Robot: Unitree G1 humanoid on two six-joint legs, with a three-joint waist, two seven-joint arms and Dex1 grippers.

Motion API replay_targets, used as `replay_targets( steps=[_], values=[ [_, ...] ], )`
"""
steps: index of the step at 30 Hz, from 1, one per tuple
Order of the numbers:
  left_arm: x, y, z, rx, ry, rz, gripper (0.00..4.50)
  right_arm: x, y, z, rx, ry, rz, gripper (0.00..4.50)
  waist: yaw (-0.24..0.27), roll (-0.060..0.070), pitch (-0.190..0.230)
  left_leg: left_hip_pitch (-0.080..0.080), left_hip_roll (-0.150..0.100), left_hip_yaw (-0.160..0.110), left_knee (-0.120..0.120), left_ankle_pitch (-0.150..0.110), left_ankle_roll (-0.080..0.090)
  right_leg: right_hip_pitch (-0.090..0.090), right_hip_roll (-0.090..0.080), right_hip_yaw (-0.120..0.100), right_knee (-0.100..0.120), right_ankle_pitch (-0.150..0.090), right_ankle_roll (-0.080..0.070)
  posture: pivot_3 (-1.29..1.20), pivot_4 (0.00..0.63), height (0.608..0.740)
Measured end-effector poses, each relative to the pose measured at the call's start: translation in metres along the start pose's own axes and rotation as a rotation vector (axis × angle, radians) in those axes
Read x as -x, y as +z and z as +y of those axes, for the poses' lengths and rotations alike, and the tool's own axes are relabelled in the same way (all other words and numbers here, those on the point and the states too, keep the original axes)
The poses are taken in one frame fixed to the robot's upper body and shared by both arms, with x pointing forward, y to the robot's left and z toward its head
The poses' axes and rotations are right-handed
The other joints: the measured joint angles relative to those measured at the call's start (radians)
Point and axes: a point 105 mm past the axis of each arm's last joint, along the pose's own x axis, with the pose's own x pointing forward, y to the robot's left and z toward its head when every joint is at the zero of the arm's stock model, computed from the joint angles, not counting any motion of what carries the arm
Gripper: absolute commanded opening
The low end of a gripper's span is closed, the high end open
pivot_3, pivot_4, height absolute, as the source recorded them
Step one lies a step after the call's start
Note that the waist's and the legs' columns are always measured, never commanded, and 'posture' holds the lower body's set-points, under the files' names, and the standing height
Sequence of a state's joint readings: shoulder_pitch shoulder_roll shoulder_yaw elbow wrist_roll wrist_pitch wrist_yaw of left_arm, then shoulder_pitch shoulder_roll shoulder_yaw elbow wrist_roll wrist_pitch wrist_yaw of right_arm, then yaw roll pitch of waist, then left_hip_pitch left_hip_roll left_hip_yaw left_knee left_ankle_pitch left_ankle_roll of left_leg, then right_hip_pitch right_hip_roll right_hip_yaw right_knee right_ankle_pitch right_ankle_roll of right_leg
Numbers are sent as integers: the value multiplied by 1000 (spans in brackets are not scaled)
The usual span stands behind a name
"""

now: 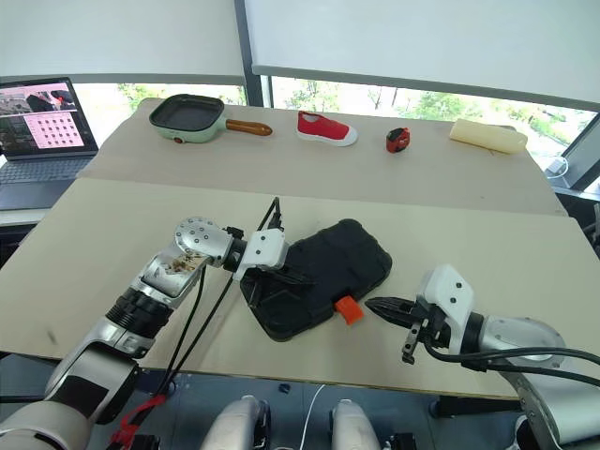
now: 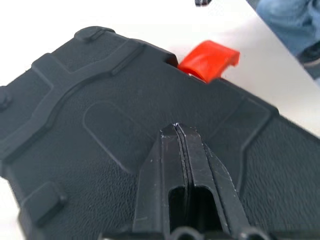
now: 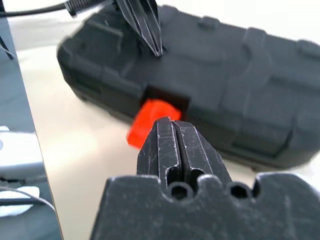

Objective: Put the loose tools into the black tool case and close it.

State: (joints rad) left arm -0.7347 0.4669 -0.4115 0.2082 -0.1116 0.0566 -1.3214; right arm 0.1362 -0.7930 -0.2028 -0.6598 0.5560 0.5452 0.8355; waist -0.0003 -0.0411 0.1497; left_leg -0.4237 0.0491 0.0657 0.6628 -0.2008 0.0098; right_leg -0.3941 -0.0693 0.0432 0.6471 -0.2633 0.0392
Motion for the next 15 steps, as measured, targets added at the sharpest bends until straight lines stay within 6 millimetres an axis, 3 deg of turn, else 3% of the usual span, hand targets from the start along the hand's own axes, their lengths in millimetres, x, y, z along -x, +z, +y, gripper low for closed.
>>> replay_targets(
  steps=[5, 15],
  values=[
    [1, -1, 1, -4, 8, -1, 33, -13, -2, 7, -3, 17, 1, 0, -5, 0, 0, 2, 0, 0, 0, 0, 0, 2, 0, 0, 0, 0, 0, 0, 150, 740],
    [-1, 0, 2, -1, 18, -5, 33, -30, -39, 9, 4, 18, 138, 0, -2, 0, 0, 2, 0, 0, 0, 0, 0, 2, 0, -1, 0, 0, 0, 0, 150, 740]
  ],
)
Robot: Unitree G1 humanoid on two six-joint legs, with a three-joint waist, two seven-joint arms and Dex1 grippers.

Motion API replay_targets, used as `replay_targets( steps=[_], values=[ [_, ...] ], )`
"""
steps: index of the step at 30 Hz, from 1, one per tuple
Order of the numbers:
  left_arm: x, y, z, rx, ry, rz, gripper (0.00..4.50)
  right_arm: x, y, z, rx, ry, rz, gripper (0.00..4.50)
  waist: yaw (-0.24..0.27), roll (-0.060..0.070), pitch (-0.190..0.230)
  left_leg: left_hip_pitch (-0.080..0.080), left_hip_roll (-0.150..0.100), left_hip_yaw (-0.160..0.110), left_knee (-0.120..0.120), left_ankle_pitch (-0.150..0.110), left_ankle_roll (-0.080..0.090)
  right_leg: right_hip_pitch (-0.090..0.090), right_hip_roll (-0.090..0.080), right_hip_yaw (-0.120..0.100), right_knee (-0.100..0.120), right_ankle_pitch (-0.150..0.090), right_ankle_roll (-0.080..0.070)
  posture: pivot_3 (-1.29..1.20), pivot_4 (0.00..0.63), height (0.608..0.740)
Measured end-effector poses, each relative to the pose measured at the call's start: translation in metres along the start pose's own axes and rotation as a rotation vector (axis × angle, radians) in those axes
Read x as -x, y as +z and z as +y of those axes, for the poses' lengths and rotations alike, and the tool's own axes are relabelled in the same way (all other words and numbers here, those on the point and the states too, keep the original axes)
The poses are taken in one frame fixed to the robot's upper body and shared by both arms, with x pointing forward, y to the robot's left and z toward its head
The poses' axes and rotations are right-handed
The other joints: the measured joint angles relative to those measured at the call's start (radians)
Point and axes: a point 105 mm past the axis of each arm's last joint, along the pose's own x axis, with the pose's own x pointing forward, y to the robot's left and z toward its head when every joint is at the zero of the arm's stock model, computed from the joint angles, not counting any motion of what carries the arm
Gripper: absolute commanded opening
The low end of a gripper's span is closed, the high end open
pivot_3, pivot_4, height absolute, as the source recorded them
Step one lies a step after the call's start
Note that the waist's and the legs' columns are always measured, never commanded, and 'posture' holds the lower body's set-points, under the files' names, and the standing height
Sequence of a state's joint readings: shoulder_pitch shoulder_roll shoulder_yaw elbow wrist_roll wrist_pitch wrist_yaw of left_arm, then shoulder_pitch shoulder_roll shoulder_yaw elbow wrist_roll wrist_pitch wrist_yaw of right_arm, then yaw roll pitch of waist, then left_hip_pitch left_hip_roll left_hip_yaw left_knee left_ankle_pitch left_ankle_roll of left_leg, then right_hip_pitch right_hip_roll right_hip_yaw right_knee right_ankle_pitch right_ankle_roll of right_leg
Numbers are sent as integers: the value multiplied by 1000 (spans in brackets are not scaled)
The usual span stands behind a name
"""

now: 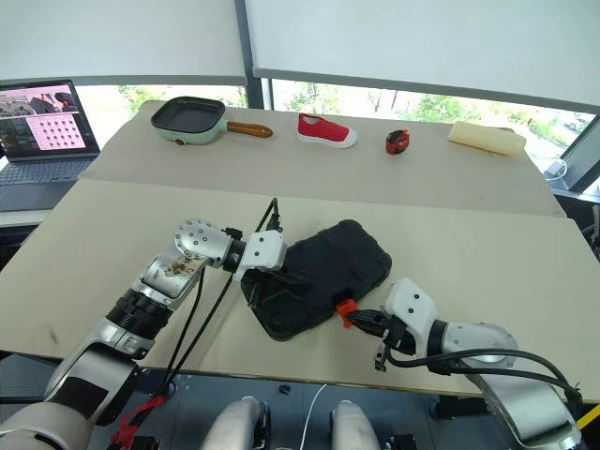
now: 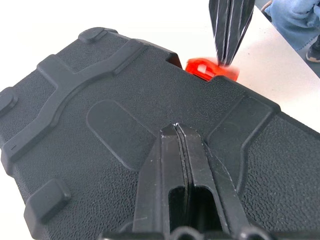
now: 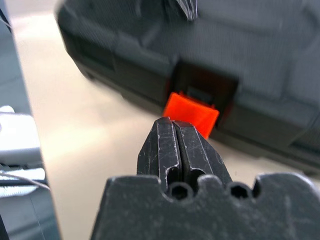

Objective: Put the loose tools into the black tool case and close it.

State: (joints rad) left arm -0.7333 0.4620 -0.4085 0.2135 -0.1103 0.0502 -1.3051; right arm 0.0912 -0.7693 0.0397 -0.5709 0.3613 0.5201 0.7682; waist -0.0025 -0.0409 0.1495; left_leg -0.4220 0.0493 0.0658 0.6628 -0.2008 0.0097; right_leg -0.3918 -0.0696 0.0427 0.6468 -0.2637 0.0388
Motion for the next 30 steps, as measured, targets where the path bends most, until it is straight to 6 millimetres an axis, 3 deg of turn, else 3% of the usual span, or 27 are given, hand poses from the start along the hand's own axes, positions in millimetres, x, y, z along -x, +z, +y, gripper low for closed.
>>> replay_targets(
  steps=[15, 25, 30],
  values=[
    [-6, 3, 2, 9, -2, -8, 33, -22, -22, 3, 2, -14, 42, 0, 5, 0, 0, 0, -1, 0, 0, 0, 0, 0, 0, 0, 0, 0, 0, 0, 150, 740],
    [-15, 8, 1, -24, -16, -14, 33, -32, -13, 0, -26, -62, -29, 0, -2, 0, 0, -1, 0, 0, 0, 0, 0, -1, 1, 0, 0, 0, 0, 0, 150, 740],
    [-18, 8, 0, -46, -25, -9, 33, -24, -8, -13, -18, -128, -51, 0, -10, 0, 0, -1, 0, 0, 0, 0, 0, -1, 1, 0, 0, 0, 0, 0, 150, 740]
  ],
)
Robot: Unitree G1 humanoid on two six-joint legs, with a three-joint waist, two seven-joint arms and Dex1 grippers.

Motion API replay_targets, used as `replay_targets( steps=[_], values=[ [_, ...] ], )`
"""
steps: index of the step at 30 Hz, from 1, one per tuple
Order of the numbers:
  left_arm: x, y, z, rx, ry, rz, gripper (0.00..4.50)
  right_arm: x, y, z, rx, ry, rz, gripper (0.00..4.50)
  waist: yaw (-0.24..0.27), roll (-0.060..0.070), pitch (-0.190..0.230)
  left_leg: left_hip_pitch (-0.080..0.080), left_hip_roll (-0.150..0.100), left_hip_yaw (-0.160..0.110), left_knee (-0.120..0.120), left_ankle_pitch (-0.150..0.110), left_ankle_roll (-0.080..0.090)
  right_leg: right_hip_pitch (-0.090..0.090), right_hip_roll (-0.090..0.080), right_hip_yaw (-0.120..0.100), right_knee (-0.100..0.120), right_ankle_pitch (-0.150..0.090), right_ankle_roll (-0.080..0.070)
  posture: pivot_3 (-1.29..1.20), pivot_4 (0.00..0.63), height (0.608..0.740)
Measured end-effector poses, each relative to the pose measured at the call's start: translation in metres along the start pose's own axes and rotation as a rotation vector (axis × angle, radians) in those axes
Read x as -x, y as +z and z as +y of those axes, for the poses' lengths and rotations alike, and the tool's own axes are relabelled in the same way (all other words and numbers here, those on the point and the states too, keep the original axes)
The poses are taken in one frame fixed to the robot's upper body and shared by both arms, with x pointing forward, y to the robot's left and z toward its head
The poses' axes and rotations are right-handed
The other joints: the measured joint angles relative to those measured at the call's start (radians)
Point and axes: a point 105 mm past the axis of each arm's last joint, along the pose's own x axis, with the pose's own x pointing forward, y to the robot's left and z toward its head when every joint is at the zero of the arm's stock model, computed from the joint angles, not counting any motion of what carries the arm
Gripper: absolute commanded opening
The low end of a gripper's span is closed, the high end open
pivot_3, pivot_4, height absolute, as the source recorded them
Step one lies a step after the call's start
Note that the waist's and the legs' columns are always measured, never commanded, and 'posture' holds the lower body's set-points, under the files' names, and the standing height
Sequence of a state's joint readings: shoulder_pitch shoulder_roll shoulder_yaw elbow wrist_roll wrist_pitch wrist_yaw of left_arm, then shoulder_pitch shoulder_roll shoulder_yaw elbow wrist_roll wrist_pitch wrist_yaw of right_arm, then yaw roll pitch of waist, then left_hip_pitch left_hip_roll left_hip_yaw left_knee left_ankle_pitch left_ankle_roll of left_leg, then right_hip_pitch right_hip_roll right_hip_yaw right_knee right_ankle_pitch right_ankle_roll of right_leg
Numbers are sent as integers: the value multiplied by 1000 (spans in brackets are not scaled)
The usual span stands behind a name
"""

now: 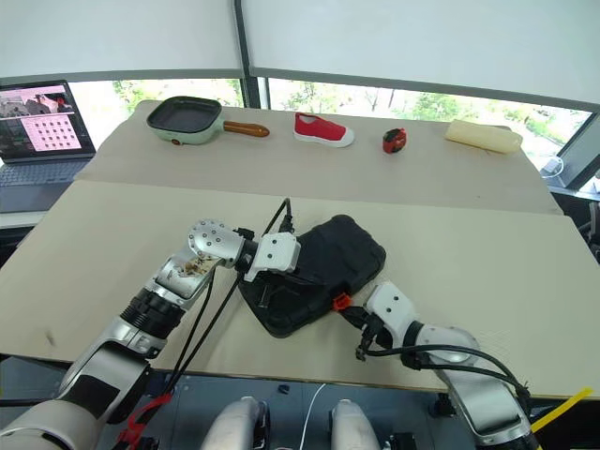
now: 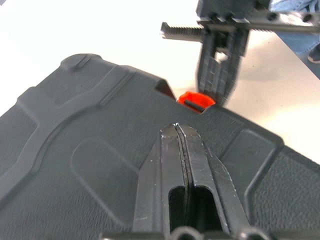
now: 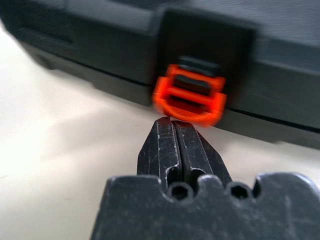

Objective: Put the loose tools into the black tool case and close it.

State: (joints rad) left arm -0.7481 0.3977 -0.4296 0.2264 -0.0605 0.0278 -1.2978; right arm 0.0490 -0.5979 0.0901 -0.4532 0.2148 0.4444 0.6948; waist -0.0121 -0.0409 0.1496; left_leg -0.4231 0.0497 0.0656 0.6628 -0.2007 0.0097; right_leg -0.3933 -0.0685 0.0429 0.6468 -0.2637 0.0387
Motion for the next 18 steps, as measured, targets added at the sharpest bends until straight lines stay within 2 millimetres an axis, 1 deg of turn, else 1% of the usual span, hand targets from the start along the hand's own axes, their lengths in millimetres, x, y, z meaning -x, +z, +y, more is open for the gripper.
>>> replay_targets(
  steps=[2, 3, 6, 7, 12, 14, 18],
  values=[
    [-1, -1, 1, -15, 1, 6, 33, 7, 5, -7, 12, -38, -15, 0, -1, 0, 0, 0, 0, 0, 0, 0, 0, 0, 0, 0, 0, 0, 0, 0, 150, 740],
    [-1, -1, 2, -24, 1, 11, 33, 10, 11, -11, 26, -55, -33, 0, -2, 0, 0, 0, 0, 0, 0, 0, 0, 0, 0, 0, 0, 0, 0, 0, 150, 740],
    [-4, -2, 3, -34, -5, 13, 33, 16, 40, -12, 87, -73, -131, 0, 1, 1, -1, 2, 0, -1, 0, 0, 0, 2, 0, 0, 0, 0, 0, 0, 150, 740],
    [-6, -2, 3, -35, -6, 12, 33, 17, 42, -11, 93, -68, -140, 0, 1, 1, -1, 2, 0, -1, 0, 0, 0, 3, 0, -1, -1, 0, 0, 0, 150, 740],
    [-8, -2, 3, -46, -9, 9, 33, 20, 31, -7, 83, -47, -85, 0, 7, 1, -2, 2, -1, 0, 0, 0, 0, 3, -1, 0, -1, 0, 0, 0, 150, 740],
    [-8, -2, 4, -46, -9, 10, 33, 25, 22, -4, 76, -22, -40, 0, 8, 2, -2, 2, -1, 0, 0, 0, 0, 3, -1, 0, -1, 0, 0, 0, 150, 740],
    [-7, -3, 4, -44, -9, 11, 33, 31, 5, 10, 47, 43, 35, 0, 9, 3, -3, 2, 0, -1, 0, 0, 0, 4, -1, 0, -1, 0, 0, 0, 150, 740]
  ],
)
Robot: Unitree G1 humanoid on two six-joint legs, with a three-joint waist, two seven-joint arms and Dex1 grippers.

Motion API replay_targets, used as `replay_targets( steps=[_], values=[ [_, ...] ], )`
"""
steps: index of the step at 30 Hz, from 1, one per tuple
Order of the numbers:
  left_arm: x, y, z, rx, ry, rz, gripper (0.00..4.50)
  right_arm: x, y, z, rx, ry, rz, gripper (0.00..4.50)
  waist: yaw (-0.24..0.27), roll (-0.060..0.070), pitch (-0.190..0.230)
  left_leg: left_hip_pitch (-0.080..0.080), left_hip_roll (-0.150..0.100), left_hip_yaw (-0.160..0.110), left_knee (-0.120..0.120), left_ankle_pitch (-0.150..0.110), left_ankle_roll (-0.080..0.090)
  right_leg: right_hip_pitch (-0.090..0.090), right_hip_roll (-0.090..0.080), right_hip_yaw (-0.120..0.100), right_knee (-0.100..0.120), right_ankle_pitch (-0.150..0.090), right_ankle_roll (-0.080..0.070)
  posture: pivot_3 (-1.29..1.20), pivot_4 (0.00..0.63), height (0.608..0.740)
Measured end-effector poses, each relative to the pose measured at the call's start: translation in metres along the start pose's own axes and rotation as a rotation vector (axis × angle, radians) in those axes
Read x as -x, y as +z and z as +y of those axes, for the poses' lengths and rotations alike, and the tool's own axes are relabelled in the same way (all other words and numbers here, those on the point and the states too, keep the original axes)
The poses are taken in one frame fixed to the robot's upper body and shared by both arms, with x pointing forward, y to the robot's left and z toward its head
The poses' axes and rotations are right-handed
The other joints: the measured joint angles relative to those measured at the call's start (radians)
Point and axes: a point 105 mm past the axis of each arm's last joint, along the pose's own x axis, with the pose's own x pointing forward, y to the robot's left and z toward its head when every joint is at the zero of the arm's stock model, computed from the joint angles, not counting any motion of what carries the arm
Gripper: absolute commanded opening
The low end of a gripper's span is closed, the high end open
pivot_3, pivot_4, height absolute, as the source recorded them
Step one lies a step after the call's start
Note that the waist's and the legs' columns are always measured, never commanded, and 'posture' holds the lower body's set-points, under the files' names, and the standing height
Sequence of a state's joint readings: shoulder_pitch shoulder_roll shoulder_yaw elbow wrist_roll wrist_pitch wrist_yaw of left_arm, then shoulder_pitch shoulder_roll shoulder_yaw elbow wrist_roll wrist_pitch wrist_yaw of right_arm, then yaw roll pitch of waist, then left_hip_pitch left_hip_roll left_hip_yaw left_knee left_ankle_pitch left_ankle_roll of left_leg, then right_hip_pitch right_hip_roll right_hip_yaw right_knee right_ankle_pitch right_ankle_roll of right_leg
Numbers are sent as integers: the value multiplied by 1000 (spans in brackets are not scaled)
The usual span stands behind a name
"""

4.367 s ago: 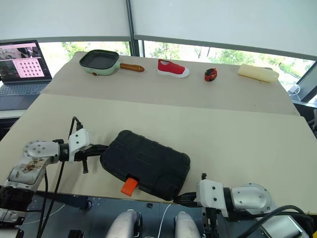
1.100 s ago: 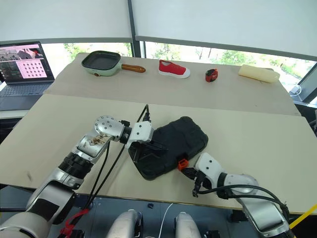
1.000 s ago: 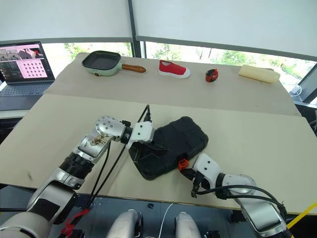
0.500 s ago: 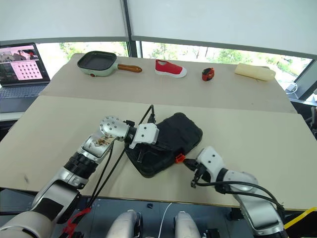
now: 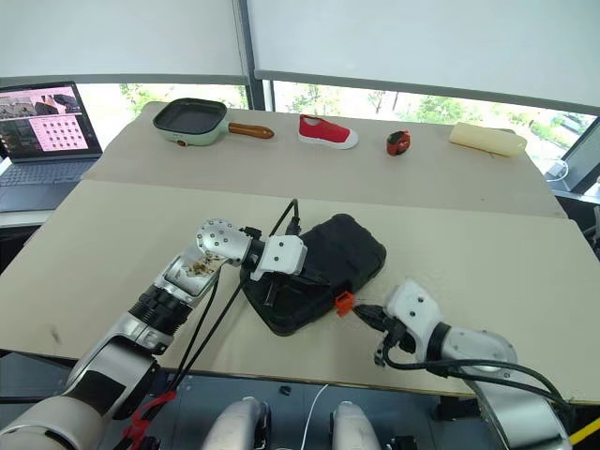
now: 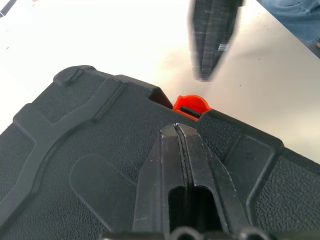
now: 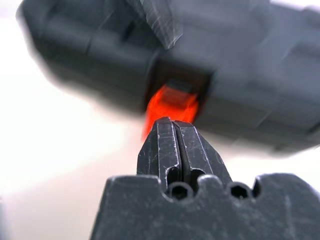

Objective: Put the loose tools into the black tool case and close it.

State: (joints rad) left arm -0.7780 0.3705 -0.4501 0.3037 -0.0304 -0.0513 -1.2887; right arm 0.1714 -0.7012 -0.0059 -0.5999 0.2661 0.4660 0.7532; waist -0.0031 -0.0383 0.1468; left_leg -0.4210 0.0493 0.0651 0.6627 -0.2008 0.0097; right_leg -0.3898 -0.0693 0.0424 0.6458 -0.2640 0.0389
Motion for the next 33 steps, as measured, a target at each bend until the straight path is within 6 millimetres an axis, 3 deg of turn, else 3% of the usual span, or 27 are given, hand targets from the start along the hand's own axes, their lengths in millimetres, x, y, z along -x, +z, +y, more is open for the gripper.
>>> replay_targets(
  steps=[5, 13, 22, 27, 31, 33],
  values=[
    [0, -1, 1, 6, 3, 2, 33, -15, -14, 8, -18, 29, 43, 0, 0, 0, 0, 1, 0, 0, 0, 0, 0, 0, 0, 0, 0, 0, 0, 0, 150, 740],
    [0, -1, 2, 4, 2, 2, 33, -45, -16, -14, 4, -60, 25, 0, -1, -2, -2, 1, 0, 0, 0, 0, 0, 1, 0, 0, 0, 0, 0, 0, 150, 740],
    [2, -3, 4, 5, 18, 8, 33, -49, -13, -16, -43, -114, -54, 0, -9, -2, -2, 1, 1, 0, 0, 0, 0, 0, 1, 1, 0, 0, 0, 0, 150, 740],
    [4, -5, 7, 12, 36, 12, 33, -35, 3, -24, -44, -144, -119, 0, -12, -1, -2, 1, 1, 0, 0, 0, 0, -1, 2, 2, 0, 1, -1, 0, 150, 740],
    [1, -5, 7, 8, 32, 9, 33, -24, 49, -20, 54, -118, -265, 0, -9, 0, -3, 2, 1, -1, 0, 0, 0, 0, 2, 1, 0, -1, 1, 0, 150, 740],
    [-1, -4, 7, 3, 31, 4, 33, -24, 52, -15, 55, -94, -276, 0, -4, 0, -3, 1, 1, -1, 0, 0, 0, 1, 2, 1, 0, -1, 1, 0, 150, 740]
  ],
)
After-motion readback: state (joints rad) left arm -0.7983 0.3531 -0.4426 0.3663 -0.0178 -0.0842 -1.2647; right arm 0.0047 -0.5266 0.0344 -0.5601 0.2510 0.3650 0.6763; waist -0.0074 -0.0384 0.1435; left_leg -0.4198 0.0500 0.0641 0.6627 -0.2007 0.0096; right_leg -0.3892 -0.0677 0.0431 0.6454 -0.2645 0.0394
